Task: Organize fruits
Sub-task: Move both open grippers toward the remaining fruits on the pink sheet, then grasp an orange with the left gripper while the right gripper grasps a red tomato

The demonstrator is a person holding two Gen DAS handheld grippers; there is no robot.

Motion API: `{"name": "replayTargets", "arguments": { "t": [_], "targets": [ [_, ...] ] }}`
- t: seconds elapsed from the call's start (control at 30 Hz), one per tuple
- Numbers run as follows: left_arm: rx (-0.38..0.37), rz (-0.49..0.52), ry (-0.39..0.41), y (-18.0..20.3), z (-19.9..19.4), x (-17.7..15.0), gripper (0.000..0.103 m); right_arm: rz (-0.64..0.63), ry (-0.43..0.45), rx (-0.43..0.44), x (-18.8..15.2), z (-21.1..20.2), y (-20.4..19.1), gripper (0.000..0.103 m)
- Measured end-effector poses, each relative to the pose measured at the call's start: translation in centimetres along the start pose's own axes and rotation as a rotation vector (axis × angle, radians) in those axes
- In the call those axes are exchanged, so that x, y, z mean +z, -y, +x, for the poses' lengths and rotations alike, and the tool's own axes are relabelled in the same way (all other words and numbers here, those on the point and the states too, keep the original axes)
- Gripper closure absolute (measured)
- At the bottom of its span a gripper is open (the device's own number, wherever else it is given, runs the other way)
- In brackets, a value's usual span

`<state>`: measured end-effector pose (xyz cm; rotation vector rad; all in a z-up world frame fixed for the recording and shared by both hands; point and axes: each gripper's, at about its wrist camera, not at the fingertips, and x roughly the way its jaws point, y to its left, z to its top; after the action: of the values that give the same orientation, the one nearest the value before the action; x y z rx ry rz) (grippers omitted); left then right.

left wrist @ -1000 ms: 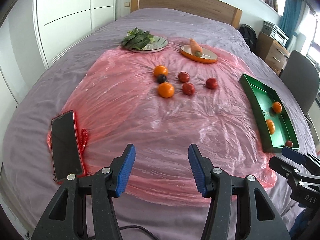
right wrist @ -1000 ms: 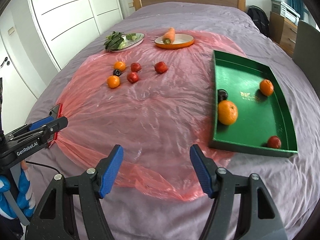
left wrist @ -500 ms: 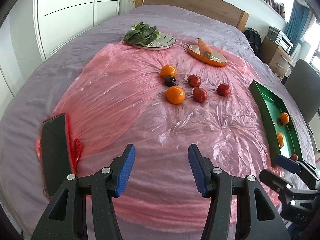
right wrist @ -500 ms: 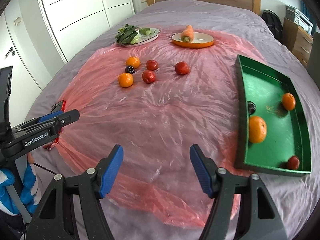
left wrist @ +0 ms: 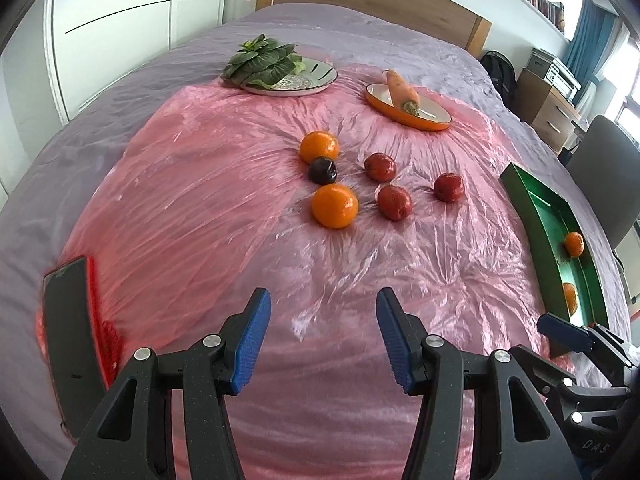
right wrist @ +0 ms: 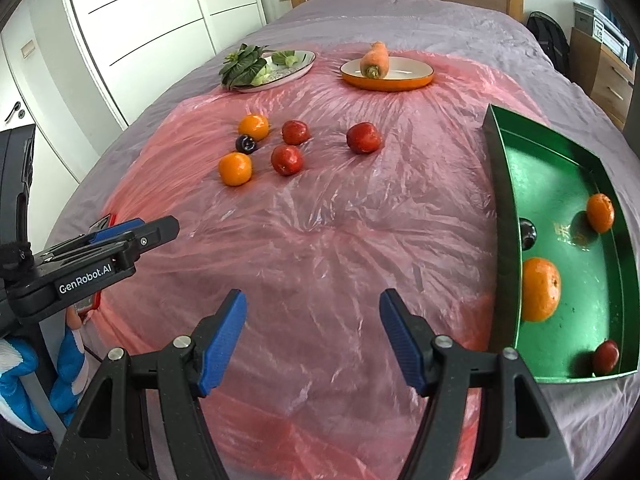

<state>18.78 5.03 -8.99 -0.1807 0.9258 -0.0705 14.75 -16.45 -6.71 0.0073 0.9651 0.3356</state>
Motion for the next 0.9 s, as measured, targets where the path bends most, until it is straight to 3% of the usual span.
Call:
{"name": "replayTargets", "arguments": {
  "t": [0.43, 0.9],
  "targets": [
    [-0.050, 0.006, -0.007, 0.5, 4.3, 3.4, 0.054, 0.007, 0.015, 0.036, 3.4, 2.8, 0.6, 0.000],
    [-0.043, 0.027, -0.025, 0.4, 8.6, 5.0, 0.057, 0.020, 0.022, 0.059, 7.5, 6.8, 1.0, 0.000]
  ]
}}
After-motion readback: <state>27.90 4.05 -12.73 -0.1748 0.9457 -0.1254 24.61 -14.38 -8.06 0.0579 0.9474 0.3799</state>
